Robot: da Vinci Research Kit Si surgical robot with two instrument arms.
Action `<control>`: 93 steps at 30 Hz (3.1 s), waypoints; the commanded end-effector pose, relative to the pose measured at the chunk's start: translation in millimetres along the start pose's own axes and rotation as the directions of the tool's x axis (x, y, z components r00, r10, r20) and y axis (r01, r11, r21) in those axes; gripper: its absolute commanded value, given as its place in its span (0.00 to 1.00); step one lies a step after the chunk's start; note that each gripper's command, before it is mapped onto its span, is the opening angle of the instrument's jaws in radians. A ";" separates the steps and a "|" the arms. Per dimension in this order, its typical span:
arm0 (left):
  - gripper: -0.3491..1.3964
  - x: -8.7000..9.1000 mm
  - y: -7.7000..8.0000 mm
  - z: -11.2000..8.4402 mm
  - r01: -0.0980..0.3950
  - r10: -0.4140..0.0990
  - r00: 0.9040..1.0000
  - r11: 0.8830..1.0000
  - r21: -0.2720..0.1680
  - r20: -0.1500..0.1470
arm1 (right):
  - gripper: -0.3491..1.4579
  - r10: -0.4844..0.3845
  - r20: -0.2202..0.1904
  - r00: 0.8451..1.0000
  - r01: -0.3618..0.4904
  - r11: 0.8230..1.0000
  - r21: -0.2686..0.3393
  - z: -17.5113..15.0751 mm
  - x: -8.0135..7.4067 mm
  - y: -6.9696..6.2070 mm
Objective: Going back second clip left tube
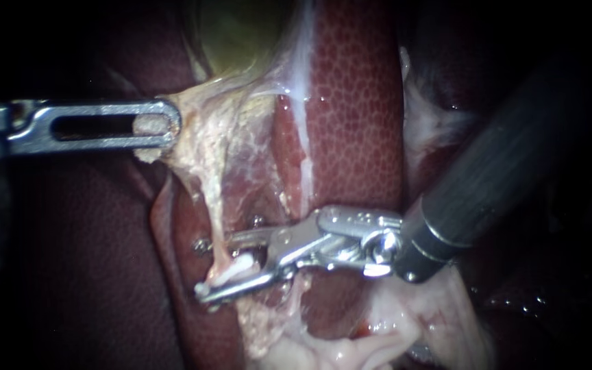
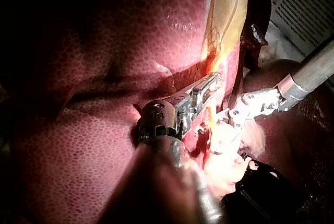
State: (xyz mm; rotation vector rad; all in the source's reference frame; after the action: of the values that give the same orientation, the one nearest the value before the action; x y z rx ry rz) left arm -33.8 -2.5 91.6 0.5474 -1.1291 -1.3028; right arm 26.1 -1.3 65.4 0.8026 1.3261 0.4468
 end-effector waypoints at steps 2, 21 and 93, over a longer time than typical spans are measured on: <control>0.00 0.0 0.0 0.0 0.000 0.000 1.000 1.000 0.000 0.000 | 0.52 -0.007 0.000 1.000 0.007 1.000 -0.004 -0.7 0.1 0.2; 0.00 0.0 0.0 -0.2 0.000 0.000 1.000 1.000 0.001 -0.001 | 0.52 -0.014 0.000 1.000 0.014 1.000 0.007 -4.7 1.0 -0.7; 0.00 4.9 4.6 8.7 -0.032 0.030 0.999 0.999 -0.038 -0.045 | 0.52 -0.159 0.016 0.987 0.159 0.987 -0.032 -20.6 10.6 -8.4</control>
State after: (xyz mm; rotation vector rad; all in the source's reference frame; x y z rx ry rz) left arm -39.9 -3.7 100.7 0.5257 -1.0699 -1.2776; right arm 7.3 6.0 51.2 0.6651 1.3556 0.3359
